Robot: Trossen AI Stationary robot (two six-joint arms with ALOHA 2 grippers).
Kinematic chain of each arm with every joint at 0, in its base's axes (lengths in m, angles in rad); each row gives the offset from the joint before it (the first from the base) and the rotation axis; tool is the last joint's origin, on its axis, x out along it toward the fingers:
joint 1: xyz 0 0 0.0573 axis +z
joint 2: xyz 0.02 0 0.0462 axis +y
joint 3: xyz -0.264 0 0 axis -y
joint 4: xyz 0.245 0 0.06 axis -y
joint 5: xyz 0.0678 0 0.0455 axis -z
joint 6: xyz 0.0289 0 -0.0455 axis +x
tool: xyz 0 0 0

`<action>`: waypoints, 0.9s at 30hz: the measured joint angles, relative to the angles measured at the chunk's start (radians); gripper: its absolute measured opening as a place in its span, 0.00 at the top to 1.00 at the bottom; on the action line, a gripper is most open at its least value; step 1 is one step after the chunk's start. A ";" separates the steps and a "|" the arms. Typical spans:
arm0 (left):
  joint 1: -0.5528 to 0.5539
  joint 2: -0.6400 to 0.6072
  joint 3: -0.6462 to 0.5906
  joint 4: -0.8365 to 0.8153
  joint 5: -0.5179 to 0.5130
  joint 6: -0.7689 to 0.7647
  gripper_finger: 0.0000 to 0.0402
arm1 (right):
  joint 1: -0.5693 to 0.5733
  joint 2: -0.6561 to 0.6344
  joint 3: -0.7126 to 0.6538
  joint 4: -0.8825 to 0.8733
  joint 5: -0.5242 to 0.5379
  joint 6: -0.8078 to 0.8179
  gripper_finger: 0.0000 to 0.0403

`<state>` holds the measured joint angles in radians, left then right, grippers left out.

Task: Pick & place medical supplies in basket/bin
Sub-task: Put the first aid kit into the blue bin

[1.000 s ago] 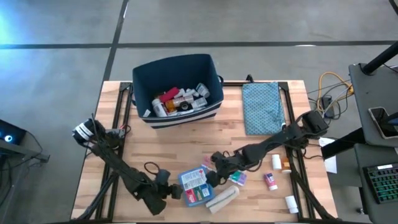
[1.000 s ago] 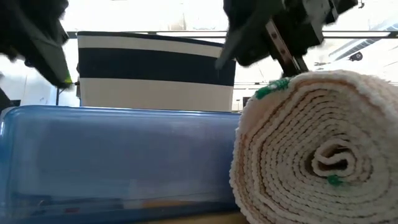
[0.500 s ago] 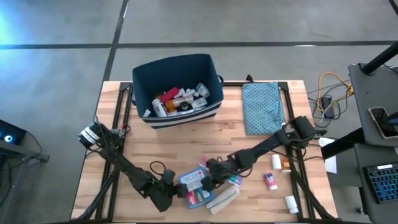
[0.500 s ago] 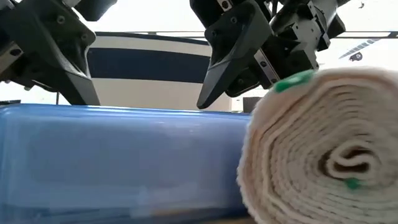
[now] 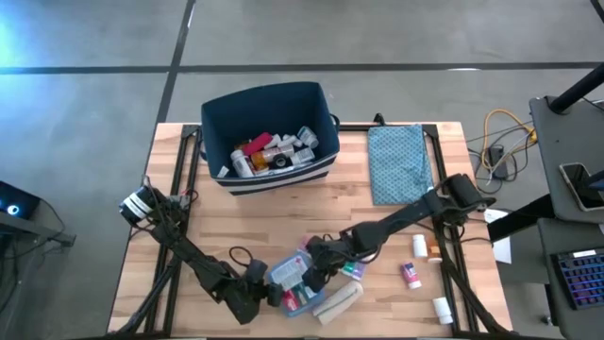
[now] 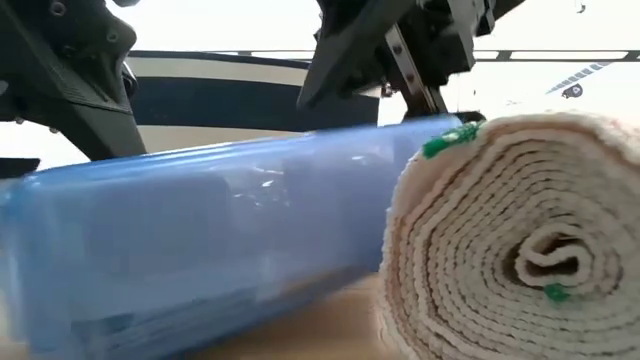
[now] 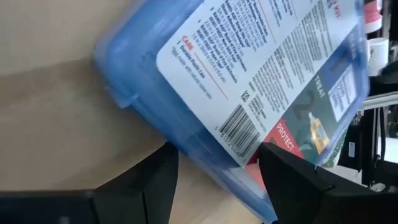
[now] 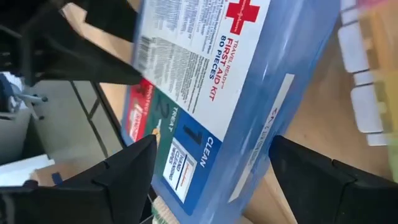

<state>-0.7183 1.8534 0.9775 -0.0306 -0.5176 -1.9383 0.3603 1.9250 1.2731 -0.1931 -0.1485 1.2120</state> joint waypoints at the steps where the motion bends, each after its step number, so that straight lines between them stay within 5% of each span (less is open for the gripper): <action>1: 0.000 0.000 -0.002 0.000 -0.008 0.010 0.50 | 0.000 -0.005 0.010 -0.024 0.002 -0.016 0.27; 13: 0.004 0.001 -0.031 -0.015 -0.151 0.050 0.51 | 0.002 -0.030 0.161 -0.209 0.025 -0.113 0.27; 16: 0.015 0.007 -0.030 -0.013 -0.201 0.067 0.51 | 0.001 -0.028 0.235 0.028 0.063 -0.188 0.28; 20: 0.036 0.011 -0.036 0.000 -0.241 0.067 0.51 | -0.013 -0.025 0.280 -0.050 0.112 -0.236 0.29; 27: 0.069 0.015 -0.032 0.042 -0.208 0.128 0.51 | -0.019 -0.077 0.317 -0.570 0.194 -0.245 0.31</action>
<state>-0.6494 1.8679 0.9451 0.0110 -0.7256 -1.8104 0.3409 1.8475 1.5898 -0.7626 0.0452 0.9670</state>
